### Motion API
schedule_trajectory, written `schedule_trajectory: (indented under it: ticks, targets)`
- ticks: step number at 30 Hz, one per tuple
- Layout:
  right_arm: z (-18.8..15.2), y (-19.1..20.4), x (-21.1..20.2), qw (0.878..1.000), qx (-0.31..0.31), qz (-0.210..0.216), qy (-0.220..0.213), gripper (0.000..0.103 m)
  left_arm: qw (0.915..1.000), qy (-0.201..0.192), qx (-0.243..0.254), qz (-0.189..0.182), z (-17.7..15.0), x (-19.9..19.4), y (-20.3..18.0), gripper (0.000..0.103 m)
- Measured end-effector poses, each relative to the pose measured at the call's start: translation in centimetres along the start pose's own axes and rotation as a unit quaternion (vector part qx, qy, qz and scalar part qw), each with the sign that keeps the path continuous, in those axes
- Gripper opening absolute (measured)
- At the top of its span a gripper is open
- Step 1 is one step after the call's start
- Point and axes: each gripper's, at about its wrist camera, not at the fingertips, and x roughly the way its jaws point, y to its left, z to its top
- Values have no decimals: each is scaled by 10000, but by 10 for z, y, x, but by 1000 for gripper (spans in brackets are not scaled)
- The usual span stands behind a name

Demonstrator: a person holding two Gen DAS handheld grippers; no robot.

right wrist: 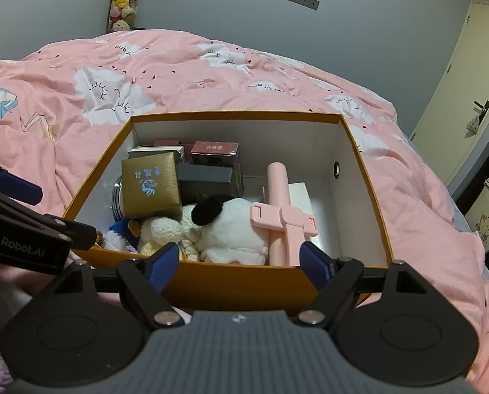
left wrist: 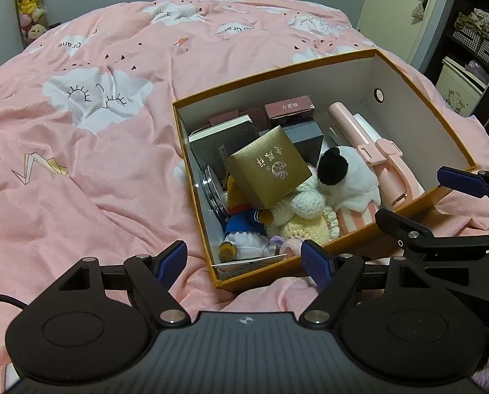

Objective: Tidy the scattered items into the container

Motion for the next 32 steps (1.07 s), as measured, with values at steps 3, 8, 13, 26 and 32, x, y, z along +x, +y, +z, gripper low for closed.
schedule_trajectory:
  ticks: [3,8,13,26,32]
  targets:
    - [0,1,0,10000,-14,13,-6,83,10000,-14,10,9,-1,0,0,90]
    - [-1,2,0,10000,-26,16,-4,84,10000,-37,10,29,-1,-1,-1,90]
    - [-2,2,1,10000,-29,9,15,84,10000,-48,6,23,-1,-2,-1,90]
    - [-1,3,2,10000,-59,-9,45,86,10000,-59,27,64,-1,-4,0,90]
    - [-2,3,2,10000,-68,-9,54,87,10000,-80,-31,48,-1,-5,1,90]
